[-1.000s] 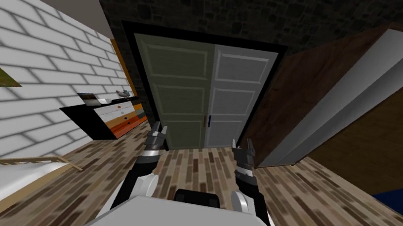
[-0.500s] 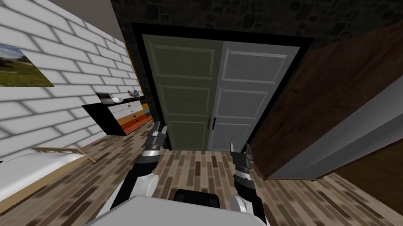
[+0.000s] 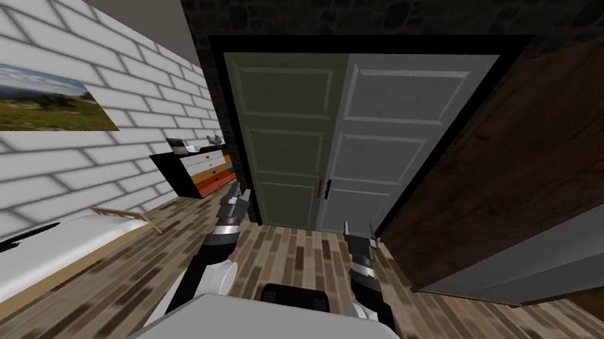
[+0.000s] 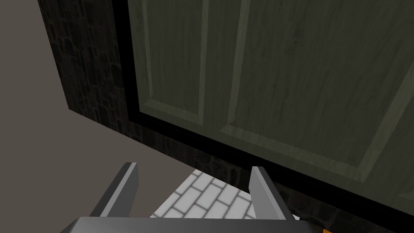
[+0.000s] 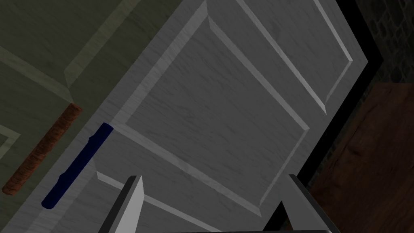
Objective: Pull the door open
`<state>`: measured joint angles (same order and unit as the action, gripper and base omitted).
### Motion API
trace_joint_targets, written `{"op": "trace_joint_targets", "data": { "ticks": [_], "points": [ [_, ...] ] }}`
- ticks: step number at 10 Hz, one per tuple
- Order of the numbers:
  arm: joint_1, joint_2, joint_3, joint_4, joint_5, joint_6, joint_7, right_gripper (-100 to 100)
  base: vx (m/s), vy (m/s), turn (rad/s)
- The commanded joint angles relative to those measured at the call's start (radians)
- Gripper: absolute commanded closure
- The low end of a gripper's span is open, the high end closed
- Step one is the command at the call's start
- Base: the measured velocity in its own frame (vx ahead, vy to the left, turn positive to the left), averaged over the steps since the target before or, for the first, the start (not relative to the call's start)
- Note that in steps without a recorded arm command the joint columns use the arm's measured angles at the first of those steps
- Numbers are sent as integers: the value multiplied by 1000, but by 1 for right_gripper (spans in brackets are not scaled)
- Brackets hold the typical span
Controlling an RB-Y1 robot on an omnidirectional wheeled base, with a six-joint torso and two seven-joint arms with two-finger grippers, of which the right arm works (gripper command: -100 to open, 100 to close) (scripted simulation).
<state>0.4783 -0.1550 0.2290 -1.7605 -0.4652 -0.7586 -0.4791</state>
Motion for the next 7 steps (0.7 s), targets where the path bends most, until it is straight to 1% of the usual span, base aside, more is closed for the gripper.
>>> {"op": "trace_joint_targets", "data": {
  "ticks": [1,7],
  "points": [
    [6,-14,12,33,-32,-23,-46,-100,99,-13,180],
    [8,-54,54,166,-148,-92,-196,-100,99,-24,168]
  ]
}}
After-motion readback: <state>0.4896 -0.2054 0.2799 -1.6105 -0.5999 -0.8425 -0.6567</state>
